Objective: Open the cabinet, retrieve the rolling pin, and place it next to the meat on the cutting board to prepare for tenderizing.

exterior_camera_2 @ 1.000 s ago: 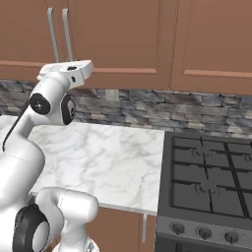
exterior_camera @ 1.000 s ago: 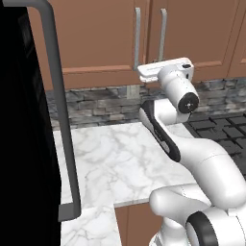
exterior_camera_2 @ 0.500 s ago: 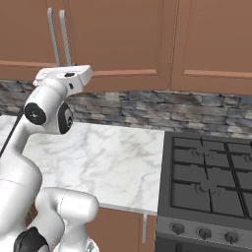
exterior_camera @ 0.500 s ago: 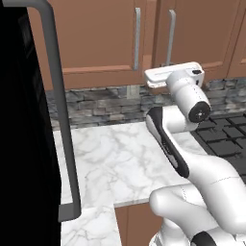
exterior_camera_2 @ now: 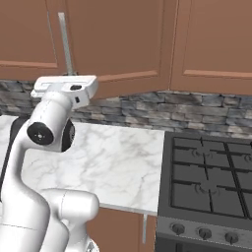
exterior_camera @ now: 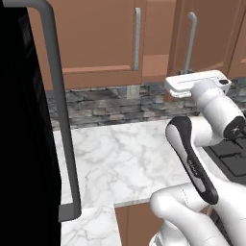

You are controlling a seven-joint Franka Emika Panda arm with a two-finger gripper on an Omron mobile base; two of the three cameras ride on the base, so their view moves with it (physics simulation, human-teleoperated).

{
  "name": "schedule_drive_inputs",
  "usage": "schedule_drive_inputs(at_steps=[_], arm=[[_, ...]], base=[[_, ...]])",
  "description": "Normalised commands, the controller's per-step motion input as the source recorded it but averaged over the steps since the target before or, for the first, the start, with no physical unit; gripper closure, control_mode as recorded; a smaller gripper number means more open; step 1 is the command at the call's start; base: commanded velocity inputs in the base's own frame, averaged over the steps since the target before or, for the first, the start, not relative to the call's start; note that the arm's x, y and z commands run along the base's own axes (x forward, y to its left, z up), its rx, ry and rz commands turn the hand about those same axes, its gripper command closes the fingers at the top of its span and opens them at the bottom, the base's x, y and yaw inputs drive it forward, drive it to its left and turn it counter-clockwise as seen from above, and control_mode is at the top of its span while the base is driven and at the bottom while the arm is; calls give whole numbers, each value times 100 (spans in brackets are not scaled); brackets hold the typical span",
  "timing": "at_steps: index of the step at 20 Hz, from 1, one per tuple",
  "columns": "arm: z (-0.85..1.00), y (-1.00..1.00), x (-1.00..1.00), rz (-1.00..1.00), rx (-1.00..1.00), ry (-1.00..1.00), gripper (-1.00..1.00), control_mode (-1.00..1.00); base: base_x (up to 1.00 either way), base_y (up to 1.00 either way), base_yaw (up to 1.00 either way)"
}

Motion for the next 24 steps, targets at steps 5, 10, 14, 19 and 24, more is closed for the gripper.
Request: schedule_drive_inputs(at_steps=[5,10,14,19,24], arm=[[-8,-44,-69,12,5,0,-100,-100],[-7,-1,-11,1,0,8,-100,-100],[-1,0,-6,0,0,1,-100,-100],[0,2,-88,-1,-3,-24,-100,-100],[0,20,-100,-4,-9,-33,-100,-100]], base=[[0,0,0],[0,0,0],[0,0,0],[0,0,0],[0,0,0]])
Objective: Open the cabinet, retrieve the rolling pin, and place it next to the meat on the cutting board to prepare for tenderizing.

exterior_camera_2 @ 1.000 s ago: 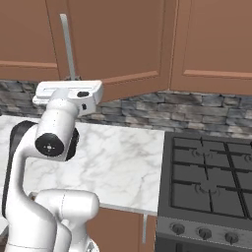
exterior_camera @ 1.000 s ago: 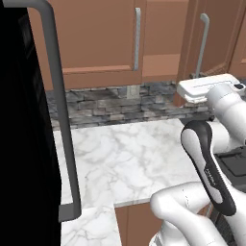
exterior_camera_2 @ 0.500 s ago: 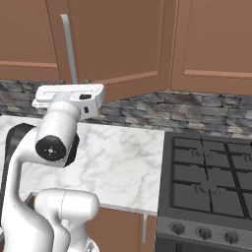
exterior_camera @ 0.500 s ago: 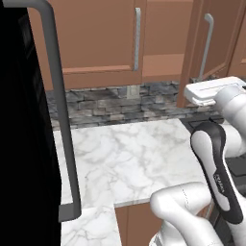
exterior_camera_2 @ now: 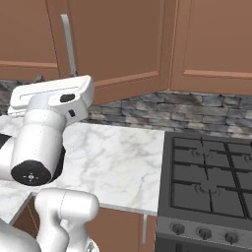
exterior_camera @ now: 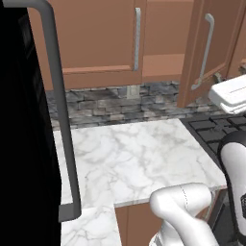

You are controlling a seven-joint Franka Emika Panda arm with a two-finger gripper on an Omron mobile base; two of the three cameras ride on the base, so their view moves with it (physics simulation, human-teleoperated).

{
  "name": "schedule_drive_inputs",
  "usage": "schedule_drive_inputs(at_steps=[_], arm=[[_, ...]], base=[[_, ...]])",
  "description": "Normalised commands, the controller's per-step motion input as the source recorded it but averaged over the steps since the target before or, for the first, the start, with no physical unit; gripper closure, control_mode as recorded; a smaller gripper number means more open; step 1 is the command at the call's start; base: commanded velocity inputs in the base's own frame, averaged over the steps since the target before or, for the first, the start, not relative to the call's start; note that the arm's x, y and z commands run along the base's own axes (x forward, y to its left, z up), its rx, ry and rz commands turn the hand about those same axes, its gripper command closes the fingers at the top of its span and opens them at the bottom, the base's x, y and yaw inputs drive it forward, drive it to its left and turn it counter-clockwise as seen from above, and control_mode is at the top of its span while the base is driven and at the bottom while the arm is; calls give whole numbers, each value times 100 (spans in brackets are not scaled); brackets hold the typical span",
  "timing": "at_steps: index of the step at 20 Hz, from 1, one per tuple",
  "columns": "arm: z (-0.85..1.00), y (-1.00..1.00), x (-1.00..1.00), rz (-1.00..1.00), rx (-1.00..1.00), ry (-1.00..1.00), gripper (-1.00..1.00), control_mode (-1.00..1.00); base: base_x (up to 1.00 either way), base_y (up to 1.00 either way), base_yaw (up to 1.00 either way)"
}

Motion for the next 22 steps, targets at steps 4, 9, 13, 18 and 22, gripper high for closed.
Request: schedule_drive_inputs(at_steps=[4,9,13,18,22], arm=[[0,57,-92,-3,-16,-19,-100,-100],[-3,97,-39,-2,-28,-3,-100,-100],[-7,100,-2,-9,-32,0,-100,-100],[-13,93,14,-22,-30,0,-100,-100],[-22,65,38,-33,-29,4,-100,-100]], base=[[0,0,0],[0,0,0],[0,0,0],[0,0,0],[0,0,0]])
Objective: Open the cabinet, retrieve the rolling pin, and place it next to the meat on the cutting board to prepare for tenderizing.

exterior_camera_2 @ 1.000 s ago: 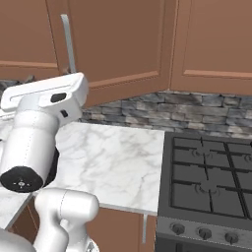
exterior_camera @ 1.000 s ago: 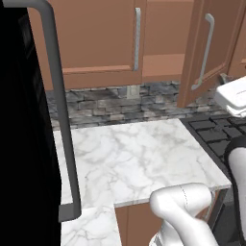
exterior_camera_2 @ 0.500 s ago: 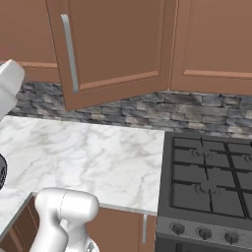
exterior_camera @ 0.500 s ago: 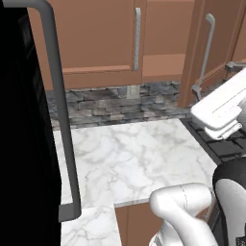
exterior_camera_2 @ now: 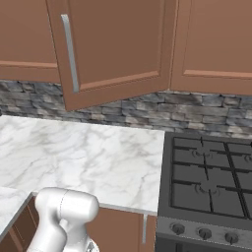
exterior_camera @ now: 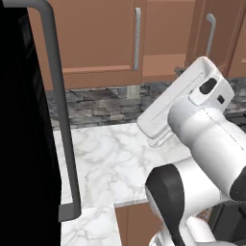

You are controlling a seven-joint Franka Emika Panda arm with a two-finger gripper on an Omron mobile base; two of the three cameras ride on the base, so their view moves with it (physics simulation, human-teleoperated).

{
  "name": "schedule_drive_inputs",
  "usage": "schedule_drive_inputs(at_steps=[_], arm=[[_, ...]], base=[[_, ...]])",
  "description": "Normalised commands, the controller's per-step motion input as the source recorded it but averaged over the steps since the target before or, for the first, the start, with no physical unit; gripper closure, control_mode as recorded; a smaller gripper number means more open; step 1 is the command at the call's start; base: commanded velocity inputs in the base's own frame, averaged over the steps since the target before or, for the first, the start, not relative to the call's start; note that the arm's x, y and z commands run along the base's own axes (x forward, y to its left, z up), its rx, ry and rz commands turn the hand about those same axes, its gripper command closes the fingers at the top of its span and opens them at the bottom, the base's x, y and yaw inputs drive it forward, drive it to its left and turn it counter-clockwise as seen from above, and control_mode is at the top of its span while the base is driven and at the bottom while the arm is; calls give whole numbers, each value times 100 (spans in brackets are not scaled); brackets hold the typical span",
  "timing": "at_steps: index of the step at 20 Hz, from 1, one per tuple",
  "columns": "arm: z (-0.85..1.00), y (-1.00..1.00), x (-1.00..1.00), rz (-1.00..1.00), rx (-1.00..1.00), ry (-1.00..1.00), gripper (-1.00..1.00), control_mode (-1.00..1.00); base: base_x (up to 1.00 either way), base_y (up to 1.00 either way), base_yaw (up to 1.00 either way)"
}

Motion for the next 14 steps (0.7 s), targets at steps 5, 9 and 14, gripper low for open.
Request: schedule_drive_inputs(at_steps=[5,9,14], arm=[[-24,26,44,-40,-26,9,-100,-100],[-18,0,43,-41,-19,16,-100,-100],[-16,-12,30,-39,-11,16,-100,-100]], base=[[0,0,0],[0,0,0],[0,0,0]])
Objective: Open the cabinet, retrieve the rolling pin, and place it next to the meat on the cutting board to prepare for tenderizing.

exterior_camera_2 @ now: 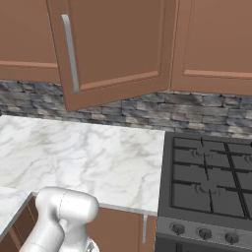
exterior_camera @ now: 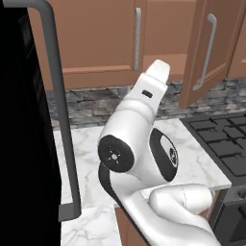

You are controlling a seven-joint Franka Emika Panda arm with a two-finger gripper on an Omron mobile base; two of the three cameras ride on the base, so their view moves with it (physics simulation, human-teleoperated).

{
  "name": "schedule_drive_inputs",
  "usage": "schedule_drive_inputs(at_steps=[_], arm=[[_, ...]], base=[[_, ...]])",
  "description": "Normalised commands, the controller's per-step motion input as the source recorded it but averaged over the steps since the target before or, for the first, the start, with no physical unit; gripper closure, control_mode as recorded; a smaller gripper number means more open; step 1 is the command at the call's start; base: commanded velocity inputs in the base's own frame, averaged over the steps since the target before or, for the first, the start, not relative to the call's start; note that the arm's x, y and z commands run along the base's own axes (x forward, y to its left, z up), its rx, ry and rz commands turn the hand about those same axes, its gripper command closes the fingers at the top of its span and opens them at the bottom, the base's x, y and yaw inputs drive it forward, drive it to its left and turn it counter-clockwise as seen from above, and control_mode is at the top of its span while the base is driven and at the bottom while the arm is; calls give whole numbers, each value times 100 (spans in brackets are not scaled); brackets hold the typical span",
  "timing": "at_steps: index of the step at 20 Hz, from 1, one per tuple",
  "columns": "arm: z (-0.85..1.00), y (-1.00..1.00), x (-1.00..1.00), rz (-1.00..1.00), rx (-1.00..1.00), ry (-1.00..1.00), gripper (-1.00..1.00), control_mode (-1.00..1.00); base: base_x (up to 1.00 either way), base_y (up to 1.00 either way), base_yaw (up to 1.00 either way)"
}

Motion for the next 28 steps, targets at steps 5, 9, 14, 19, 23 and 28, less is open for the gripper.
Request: schedule_drive_inputs(at_steps=[5,9,14,19,23,28], arm=[[-14,-25,21,-32,-6,14,-100,-100],[-12,-34,15,-25,-1,12,-100,-100],[-12,-44,7,-21,0,7,-100,-100],[-5,-16,6,-12,0,2,-100,-100],[-2,-8,26,-9,0,4,-100,-100],[0,-8,30,-10,0,7,-100,-100]], base=[[0,0,0],[0,0,0],[0,0,0],[0,0,0],[0,0,0],[0,0,0]])
